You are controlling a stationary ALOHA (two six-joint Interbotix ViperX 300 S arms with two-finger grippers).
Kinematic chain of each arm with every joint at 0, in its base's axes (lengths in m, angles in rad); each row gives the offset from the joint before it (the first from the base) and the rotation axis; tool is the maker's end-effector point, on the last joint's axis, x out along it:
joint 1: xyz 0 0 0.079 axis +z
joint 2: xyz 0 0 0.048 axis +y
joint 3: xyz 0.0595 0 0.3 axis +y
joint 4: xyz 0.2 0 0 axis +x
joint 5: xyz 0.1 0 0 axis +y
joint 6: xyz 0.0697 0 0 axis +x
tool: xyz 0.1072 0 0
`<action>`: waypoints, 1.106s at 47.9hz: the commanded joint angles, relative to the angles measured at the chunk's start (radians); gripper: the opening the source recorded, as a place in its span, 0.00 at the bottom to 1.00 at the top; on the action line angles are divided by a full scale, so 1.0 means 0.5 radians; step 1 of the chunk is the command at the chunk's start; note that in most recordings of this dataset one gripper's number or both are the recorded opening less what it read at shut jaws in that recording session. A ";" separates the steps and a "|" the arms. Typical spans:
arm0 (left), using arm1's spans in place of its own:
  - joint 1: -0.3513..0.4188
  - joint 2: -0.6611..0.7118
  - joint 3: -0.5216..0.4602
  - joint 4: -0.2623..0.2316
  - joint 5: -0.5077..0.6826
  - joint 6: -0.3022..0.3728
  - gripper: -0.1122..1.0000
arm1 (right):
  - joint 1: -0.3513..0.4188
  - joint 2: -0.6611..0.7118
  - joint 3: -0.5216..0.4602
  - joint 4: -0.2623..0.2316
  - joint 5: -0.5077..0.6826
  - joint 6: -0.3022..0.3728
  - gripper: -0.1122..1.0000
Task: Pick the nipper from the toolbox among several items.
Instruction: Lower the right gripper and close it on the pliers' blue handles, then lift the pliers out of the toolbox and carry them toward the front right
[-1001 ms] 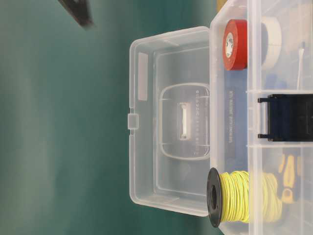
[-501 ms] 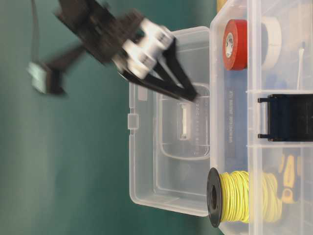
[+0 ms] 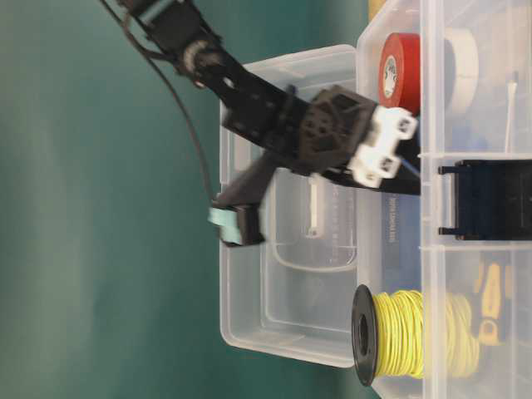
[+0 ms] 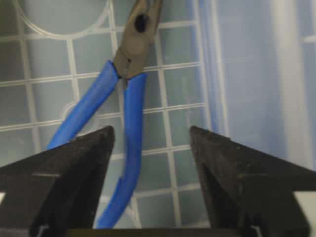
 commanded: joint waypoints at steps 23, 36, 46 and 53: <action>-0.003 0.009 -0.009 -0.003 0.006 -0.006 0.10 | -0.034 0.098 -0.064 -0.006 -0.028 -0.040 0.23; 0.000 0.009 -0.009 -0.006 0.006 -0.006 0.10 | -0.040 -0.074 -0.052 -0.003 -0.006 -0.034 0.23; -0.003 0.003 -0.009 -0.006 0.009 -0.006 0.10 | -0.055 -0.387 -0.034 -0.009 0.071 -0.031 0.23; -0.003 0.000 -0.012 -0.006 0.009 -0.006 0.10 | -0.055 -0.583 -0.018 -0.009 0.126 -0.031 0.23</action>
